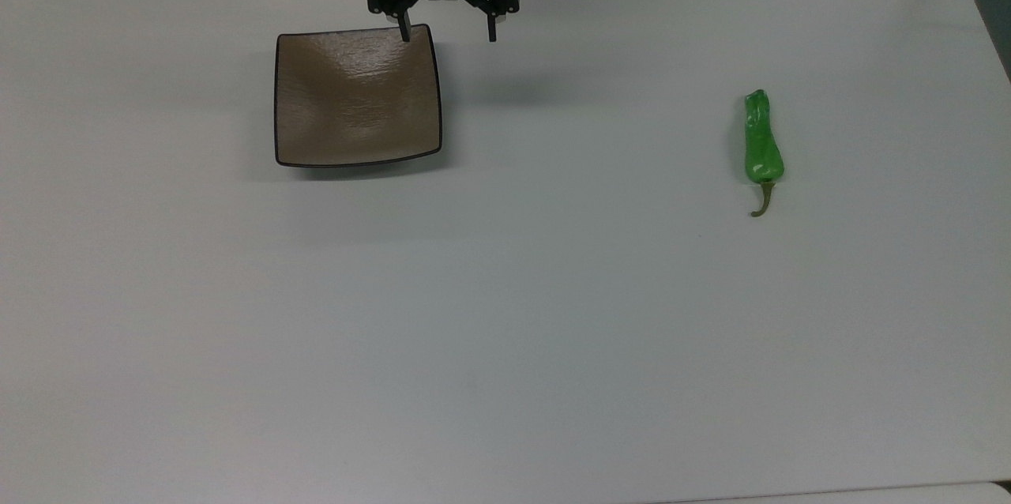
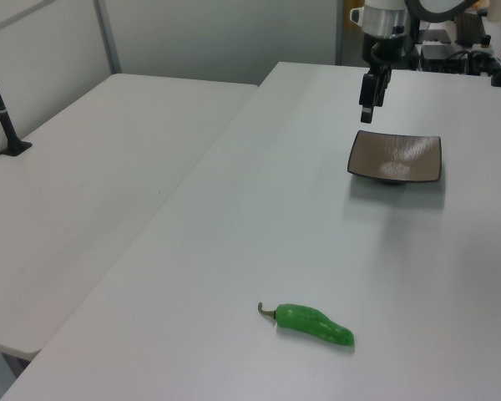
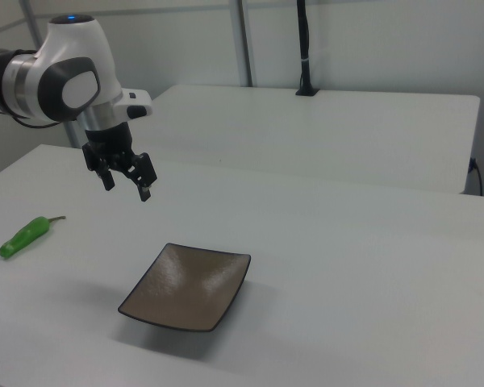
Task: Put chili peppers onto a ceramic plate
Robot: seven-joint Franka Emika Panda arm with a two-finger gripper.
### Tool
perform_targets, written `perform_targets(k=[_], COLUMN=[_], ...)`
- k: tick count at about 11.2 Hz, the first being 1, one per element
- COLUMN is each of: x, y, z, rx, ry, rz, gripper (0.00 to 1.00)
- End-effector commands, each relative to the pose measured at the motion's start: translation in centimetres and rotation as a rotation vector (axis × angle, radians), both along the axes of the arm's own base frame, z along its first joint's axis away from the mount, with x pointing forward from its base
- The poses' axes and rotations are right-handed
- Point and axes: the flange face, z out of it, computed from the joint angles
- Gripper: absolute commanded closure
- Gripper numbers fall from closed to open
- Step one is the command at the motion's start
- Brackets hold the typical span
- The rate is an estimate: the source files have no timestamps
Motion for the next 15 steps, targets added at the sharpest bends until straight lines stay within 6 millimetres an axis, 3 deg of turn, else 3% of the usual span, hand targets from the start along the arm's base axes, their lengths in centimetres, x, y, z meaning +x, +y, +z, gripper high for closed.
perform_targets(k=[1,5,6,9,11,12,15], x=[0.2,0.7,0.6,1.5,1.2,1.8,2.5], y=[0.1,0.8,2.0,1.2,1.9,2.0,2.2], z=[0.7,0.2,0.2,-0.6,-0.7,-1.9,-1.4], rx=[-0.015,-0.013,-0.015,-0.031,-0.033,-0.035,-0.037], ry=[0.025,0.009,0.002,-0.022,-0.010,-0.002,-0.014], rz=[-0.004,0.008,0.030,0.022,0.036,0.037,0.036], gripper=[0.00,0.00,0.00,0.00,0.00,0.00,0.00])
